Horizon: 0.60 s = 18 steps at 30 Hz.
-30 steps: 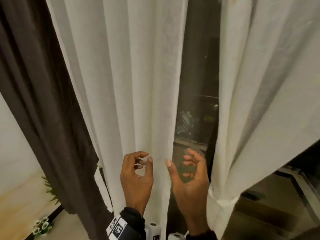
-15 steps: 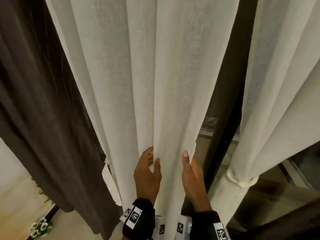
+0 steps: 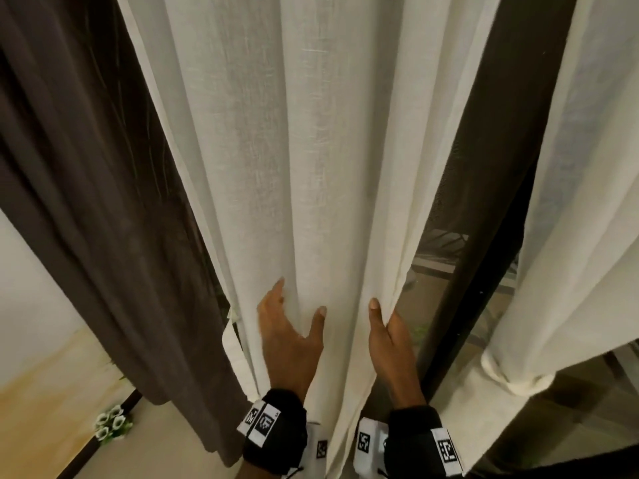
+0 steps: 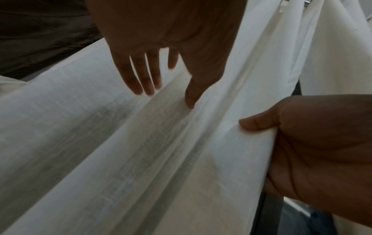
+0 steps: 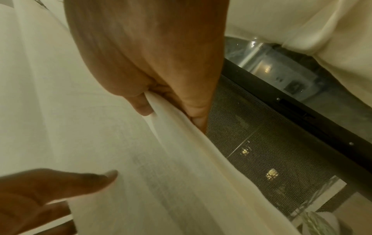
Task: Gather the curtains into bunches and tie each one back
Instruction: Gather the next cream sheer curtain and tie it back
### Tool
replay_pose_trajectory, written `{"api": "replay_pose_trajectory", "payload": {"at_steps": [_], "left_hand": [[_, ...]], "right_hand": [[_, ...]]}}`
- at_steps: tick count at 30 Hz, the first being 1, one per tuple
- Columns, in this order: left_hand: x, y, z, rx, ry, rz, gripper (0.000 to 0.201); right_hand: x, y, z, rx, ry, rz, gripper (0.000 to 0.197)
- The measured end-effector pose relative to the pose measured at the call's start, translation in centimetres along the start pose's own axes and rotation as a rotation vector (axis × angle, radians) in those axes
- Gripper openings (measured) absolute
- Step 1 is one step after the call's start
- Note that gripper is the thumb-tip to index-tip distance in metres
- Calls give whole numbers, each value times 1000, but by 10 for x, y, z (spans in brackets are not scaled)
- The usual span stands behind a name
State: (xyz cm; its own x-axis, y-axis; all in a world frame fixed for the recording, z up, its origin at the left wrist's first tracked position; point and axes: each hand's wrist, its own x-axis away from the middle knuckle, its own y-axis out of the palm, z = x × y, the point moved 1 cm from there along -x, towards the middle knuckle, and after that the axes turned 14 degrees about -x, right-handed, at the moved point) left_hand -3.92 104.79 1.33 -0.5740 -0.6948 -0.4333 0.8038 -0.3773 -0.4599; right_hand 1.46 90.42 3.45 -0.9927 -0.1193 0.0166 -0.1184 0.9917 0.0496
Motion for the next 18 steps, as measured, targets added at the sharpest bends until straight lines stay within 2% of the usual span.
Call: {"api": "replay_pose_trajectory", "payload": {"at_steps": [2, 4, 6, 9, 11, 13, 14, 16, 18], "left_hand": [[1, 12, -6, 45, -17, -146, 63], [10, 20, -9, 40, 67, -203, 40], [21, 23, -5, 74, 162, -286, 28], [26, 22, -8, 125, 296, -402, 41], [19, 16, -22, 75, 366, -305, 38], [7, 3, -35, 30, 326, -71, 30], [-2, -4, -39, 15, 243, 63, 30], [-25, -16, -51, -22, 7, 236, 51], [-46, -24, -62, -14, -107, 242, 74]], "right_hand": [[0, 3, 1, -62, 3, -57, 42], [5, 12, 2, -122, -10, -155, 46], [5, 24, 4, -125, -42, -191, 53], [0, 38, 10, -70, -76, -122, 57], [-8, 42, 12, -46, -67, -55, 45], [-12, 42, 11, -48, -62, 21, 21], [-12, 43, 8, -61, -61, 42, 16], [-9, 50, 5, -97, -34, 74, 22], [-6, 58, 2, -104, -16, 114, 35]]}}
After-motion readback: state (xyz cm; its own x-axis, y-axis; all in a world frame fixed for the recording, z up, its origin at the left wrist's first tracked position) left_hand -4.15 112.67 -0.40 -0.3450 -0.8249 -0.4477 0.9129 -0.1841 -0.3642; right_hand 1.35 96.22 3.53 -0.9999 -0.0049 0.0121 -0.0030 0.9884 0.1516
